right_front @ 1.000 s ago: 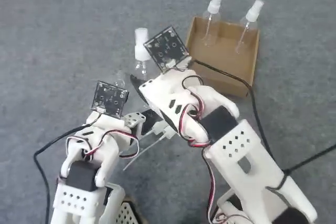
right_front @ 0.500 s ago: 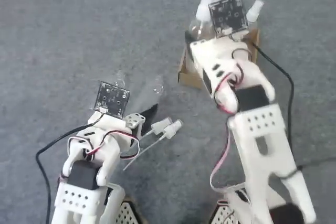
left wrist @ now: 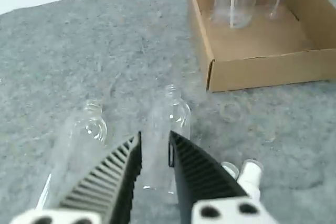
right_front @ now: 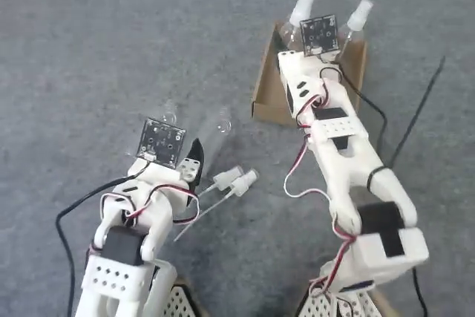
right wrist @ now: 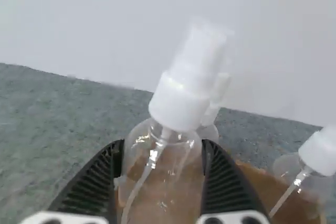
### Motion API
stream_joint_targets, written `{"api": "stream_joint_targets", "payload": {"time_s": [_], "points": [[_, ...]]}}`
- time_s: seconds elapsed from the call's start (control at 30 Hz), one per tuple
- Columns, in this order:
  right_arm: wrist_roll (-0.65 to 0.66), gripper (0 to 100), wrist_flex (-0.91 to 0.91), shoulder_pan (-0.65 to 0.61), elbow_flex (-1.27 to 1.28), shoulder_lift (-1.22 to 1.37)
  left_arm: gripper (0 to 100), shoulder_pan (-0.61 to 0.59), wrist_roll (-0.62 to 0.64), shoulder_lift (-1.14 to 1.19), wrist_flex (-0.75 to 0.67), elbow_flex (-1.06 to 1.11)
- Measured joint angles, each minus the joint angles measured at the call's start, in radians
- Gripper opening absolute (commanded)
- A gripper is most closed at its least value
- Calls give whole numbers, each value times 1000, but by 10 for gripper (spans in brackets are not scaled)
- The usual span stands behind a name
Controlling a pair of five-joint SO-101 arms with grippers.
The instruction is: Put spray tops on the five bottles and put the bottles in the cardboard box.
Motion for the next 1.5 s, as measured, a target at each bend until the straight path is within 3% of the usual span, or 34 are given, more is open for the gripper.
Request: {"api": "stream_joint_targets", "payload": {"time_s": [0.4,0.8,1.07,1.5], "points": [[0,6,-75,8,-78,233,70,0,0,0,0,0],[0,8,-87,8,-83,241,70,0,0,0,0,0],[2,180,-87,6,-83,241,70,0,0,0,0,0],[6,192,-87,8,-83,241,70,0,0,0,0,0]]}}
